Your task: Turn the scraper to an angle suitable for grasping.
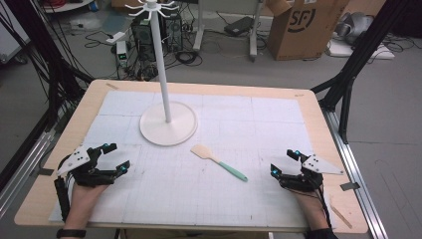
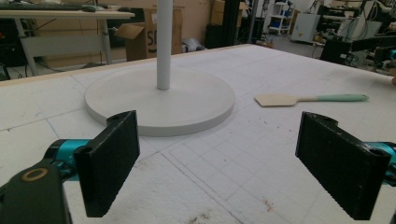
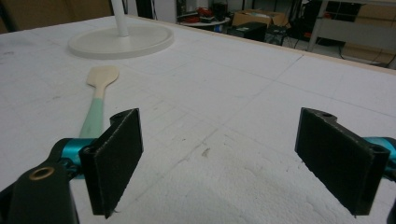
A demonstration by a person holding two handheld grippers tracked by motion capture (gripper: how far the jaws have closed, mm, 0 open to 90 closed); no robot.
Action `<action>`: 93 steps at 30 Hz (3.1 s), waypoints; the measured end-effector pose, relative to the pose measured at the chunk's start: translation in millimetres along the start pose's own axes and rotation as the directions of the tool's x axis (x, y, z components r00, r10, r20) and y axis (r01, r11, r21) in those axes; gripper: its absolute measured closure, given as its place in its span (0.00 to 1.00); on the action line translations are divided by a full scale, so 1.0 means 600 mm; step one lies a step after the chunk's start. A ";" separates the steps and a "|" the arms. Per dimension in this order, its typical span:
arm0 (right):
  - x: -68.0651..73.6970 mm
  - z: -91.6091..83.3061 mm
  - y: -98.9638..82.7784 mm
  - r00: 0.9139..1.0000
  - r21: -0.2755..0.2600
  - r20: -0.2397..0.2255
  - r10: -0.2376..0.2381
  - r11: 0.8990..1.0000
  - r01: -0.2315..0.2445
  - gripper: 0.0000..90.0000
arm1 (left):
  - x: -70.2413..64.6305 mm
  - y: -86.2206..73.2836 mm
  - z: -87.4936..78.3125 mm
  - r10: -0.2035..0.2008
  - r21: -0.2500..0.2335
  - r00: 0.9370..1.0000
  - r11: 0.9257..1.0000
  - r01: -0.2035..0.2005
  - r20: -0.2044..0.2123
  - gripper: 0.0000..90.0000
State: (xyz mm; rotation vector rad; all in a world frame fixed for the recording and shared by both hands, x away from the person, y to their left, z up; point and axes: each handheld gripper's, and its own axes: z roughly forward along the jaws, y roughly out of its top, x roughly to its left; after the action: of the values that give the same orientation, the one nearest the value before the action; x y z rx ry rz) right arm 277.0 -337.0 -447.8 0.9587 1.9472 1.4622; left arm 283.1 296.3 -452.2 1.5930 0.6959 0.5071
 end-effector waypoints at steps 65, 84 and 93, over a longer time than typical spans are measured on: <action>0.169 0.265 0.078 0.933 0.390 -0.334 -0.133 0.882 0.265 0.89 | -0.007 0.001 0.002 0.047 0.016 0.999 0.999 -0.047 -0.002 0.16; 0.246 0.351 0.136 0.770 0.252 -0.605 -0.200 0.870 0.425 0.90 | -0.006 0.000 0.001 0.041 0.009 0.999 0.999 -0.041 0.004 0.16; 0.340 0.441 0.157 0.617 0.184 -0.750 -0.240 0.820 0.543 0.90 | -0.006 0.000 0.001 0.041 0.010 0.999 0.999 -0.041 0.004 0.16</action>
State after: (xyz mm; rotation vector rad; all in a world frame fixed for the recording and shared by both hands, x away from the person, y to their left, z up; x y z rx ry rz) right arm 372.7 -4.1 -430.4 -0.0048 2.8628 1.2643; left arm 280.9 293.1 -451.8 1.6197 0.6648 0.5312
